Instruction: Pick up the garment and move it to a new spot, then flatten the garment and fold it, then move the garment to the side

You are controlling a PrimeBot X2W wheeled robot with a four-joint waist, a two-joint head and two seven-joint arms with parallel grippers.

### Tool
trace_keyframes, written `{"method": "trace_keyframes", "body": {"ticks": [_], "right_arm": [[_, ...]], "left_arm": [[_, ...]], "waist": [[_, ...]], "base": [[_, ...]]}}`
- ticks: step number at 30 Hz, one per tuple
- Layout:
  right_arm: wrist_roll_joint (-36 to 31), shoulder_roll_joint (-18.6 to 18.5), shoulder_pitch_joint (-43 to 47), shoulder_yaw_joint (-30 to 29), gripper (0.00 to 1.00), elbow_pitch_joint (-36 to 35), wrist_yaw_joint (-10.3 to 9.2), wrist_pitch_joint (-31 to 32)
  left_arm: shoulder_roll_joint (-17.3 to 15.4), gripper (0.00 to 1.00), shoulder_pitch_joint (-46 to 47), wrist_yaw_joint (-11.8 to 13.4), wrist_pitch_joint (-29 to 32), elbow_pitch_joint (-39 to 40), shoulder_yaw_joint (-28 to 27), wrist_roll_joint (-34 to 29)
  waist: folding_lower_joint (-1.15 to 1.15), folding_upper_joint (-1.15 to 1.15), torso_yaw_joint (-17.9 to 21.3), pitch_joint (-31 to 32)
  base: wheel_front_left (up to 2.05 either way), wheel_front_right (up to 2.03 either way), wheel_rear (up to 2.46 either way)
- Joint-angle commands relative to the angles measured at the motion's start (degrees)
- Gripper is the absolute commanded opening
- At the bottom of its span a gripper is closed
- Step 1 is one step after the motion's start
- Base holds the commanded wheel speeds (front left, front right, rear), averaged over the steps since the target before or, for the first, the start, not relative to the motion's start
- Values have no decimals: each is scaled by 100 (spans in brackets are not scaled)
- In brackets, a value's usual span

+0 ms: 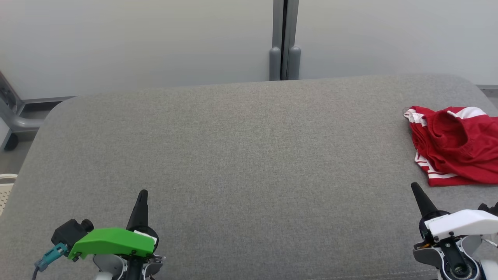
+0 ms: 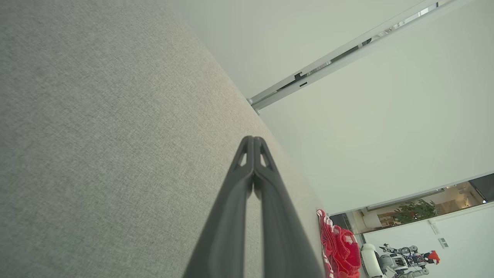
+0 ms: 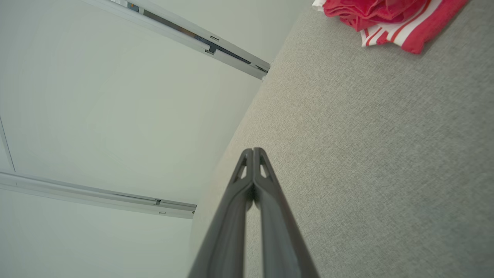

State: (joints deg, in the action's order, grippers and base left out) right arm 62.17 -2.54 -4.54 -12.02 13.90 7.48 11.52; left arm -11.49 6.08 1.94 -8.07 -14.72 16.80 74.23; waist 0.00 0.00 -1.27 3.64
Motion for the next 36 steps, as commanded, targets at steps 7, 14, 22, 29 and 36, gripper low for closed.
{"method": "trace_keyframes", "body": {"ticks": [7,14,22,29,36], "right_arm": [[476,-35,-196,-167,0,12,2,123],[820,-38,-237,-284,0,55,2,214],[1232,-40,-284,-419,0,104,2,312],[1491,-41,-318,-508,0,134,2,376],[1778,-43,-346,-602,0,168,2,453]], "left_arm": [[124,0,202,-176,72,-3,-199,360],[239,0,242,-297,107,-37,-322,606],[374,0,275,-439,150,-79,-462,901],[456,0,303,-533,182,-102,-548,1100],[551,0,329,-632,218,-128,-650,1303]], "waist": [[0,0,16,-46],[0,0,29,-87],[0,0,47,-140],[0,0,58,-175],[0,0,72,-216]], "base": [[0,0,0],[0,0,0],[0,0,0],[0,0,0],[0,0,0]]}}
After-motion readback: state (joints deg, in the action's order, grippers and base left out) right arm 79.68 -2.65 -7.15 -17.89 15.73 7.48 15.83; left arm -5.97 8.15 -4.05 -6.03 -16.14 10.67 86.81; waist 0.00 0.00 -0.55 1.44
